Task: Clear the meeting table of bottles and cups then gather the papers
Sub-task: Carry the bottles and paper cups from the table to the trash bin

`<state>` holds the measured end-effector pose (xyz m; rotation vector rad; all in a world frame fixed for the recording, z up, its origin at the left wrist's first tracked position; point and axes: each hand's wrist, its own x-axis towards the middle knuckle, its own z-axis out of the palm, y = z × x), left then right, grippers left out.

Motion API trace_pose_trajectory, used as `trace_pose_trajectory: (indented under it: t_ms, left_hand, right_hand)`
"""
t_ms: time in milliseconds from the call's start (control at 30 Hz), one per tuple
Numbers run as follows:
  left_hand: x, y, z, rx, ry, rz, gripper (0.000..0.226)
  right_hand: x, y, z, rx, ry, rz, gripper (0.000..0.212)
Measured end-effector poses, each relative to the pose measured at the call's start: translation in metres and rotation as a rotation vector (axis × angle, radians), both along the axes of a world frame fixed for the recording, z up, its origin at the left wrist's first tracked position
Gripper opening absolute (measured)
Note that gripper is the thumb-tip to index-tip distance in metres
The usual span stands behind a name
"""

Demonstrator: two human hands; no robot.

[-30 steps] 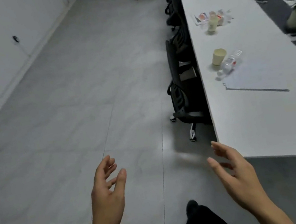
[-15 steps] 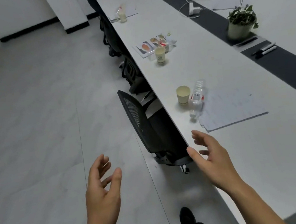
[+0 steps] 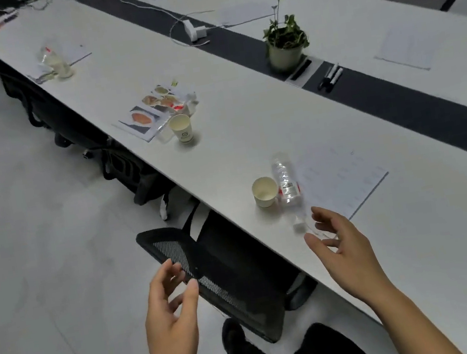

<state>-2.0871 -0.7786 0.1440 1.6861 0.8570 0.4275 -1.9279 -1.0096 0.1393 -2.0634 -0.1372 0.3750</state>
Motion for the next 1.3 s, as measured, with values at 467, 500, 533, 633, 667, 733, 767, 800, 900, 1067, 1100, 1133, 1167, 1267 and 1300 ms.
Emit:
trace_pose_trajectory:
  t_ms: [467, 500, 533, 633, 667, 733, 767, 800, 900, 1067, 1100, 1133, 1167, 1267, 1300]
  left_hand:
    - [0.159, 0.066, -0.079, -0.07, 0.076, -0.297, 0.047]
    - [0.166, 0.062, -0.083, -0.065, 0.097, -0.294, 0.05]
    - [0.173, 0.058, -0.088, -0.056, 0.124, -0.302, 0.053]
    - [0.19, 0.043, -0.105, -0.014, 0.233, -0.392, 0.074]
    - [0.195, 0.038, -0.112, 0.0, 0.274, -0.439, 0.084]
    - [0.206, 0.028, -0.127, 0.071, 0.341, -0.535, 0.104]
    - [0.211, 0.022, -0.133, 0.123, 0.361, -0.578, 0.112]
    - [0.218, 0.016, -0.138, 0.175, 0.367, -0.603, 0.118]
    - [0.244, -0.003, -0.145, 0.268, 0.354, -0.578, 0.126]
    - [0.271, -0.017, -0.149, 0.152, 0.357, -0.523, 0.099]
    - [0.273, -0.017, -0.145, 0.151, 0.354, -0.498, 0.092]
    - [0.273, -0.018, -0.14, 0.155, 0.344, -0.46, 0.086]
    - [0.274, -0.017, -0.129, 0.162, 0.326, -0.42, 0.083]
    - [0.27, -0.011, -0.097, 0.137, 0.24, -0.296, 0.077]
    - [0.266, -0.006, -0.086, 0.138, 0.201, -0.279, 0.075]
  right_hand:
    - [0.09, 0.028, -0.077, -0.324, 0.166, -0.003, 0.066]
    - [0.101, 0.033, -0.087, -0.349, 0.173, 0.041, 0.073]
    - [0.11, 0.039, -0.097, -0.372, 0.179, 0.073, 0.081]
    - [0.132, 0.055, -0.124, -0.456, 0.222, 0.098, 0.104]
    - [0.136, 0.059, -0.131, -0.48, 0.25, 0.091, 0.109]
    - [0.143, 0.062, -0.141, -0.516, 0.291, 0.086, 0.108]
    - [0.144, 0.061, -0.144, -0.517, 0.29, 0.082, 0.105]
    - [0.143, 0.058, -0.145, -0.498, 0.28, 0.068, 0.101]
    - [0.141, 0.042, -0.134, -0.361, 0.276, -0.013, 0.095]
    - [0.135, 0.002, -0.108, -0.136, 0.222, -0.23, 0.086]
    - [0.135, -0.004, -0.102, -0.107, 0.208, -0.278, 0.082]
    - [0.136, -0.008, -0.095, -0.072, 0.203, -0.33, 0.077]
    - [0.136, -0.011, -0.087, -0.031, 0.204, -0.384, 0.071]
    - [0.138, -0.014, -0.064, 0.102, 0.178, -0.495, 0.053]
    - [0.136, -0.015, -0.055, 0.151, 0.146, -0.527, 0.049]
